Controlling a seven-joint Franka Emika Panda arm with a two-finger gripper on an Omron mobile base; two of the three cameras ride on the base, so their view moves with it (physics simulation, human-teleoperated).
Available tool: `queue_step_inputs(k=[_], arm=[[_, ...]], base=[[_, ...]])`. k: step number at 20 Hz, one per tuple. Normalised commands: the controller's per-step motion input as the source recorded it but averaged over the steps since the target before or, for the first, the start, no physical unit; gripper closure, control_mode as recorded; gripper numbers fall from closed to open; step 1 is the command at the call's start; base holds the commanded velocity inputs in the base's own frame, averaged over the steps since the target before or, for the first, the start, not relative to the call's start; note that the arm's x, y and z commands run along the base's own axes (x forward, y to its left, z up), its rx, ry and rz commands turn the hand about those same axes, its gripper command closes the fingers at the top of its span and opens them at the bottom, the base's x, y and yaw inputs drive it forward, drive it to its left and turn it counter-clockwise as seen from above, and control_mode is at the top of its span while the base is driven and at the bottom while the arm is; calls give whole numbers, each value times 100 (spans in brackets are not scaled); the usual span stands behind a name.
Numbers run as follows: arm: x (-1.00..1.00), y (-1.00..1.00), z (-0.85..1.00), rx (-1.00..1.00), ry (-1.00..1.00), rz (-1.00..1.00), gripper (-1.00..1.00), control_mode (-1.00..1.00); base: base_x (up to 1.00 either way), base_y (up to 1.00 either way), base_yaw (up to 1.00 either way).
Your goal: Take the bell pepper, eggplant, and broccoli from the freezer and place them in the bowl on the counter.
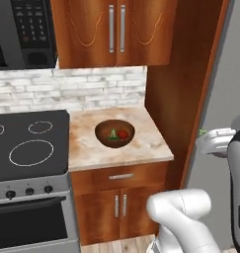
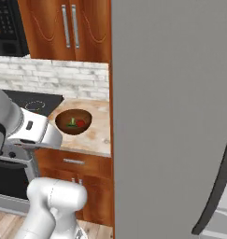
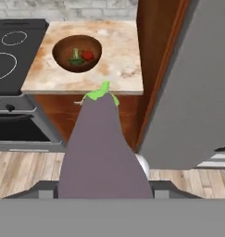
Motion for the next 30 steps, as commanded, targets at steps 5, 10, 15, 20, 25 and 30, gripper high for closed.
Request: queue_step_inputs(k=[5, 10, 15, 20, 25, 30], arm=[[0, 0, 0, 0, 0, 0, 100, 100], [0, 0, 0, 0, 0, 0, 100, 100], [0, 0, 0, 0, 0, 0, 100, 100], [0, 0, 0, 0, 0, 0, 100, 100], [0, 0, 0, 0, 0, 0, 100, 100], [0, 0, 0, 0, 0, 0, 100, 100]], base=[[60, 53, 0], [61, 0, 0], [38, 24, 0], [20, 51, 0], [38, 45, 0], [37, 6, 0]])
